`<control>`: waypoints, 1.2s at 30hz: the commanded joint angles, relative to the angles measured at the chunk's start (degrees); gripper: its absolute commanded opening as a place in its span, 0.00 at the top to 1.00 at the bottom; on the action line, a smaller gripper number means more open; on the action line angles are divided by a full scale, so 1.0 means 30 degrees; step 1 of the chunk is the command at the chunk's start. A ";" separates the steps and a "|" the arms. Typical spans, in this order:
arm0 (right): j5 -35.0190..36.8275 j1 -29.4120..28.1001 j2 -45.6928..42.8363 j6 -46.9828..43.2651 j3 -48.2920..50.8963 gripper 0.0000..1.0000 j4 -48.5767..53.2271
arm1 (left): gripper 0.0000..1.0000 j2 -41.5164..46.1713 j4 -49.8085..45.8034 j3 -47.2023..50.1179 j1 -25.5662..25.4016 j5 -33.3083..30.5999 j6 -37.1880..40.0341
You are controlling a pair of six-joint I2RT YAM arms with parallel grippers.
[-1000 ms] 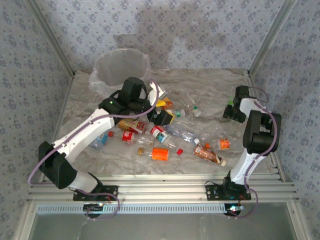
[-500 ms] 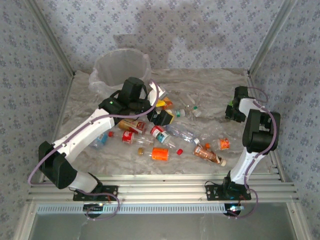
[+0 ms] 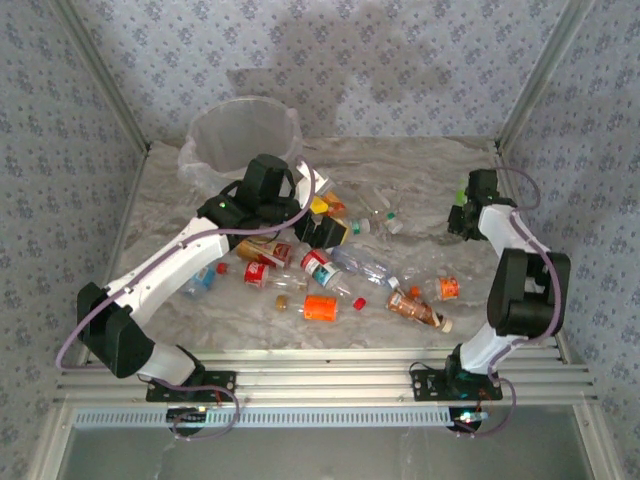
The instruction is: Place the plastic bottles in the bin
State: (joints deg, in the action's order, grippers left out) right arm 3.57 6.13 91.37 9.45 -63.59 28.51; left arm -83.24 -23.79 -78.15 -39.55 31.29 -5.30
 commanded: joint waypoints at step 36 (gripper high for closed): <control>-1.0025 -1.2066 -0.7776 0.0860 0.0884 0.74 -0.0572 | 0.06 0.1204 0.8341 0.3378 -0.0120 -0.5324 -1.3972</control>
State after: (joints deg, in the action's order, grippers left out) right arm -24.93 -28.80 67.81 12.64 -58.48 24.97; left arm -81.71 -3.49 -68.73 -39.55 16.29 -46.30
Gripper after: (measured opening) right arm 0.332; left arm 0.946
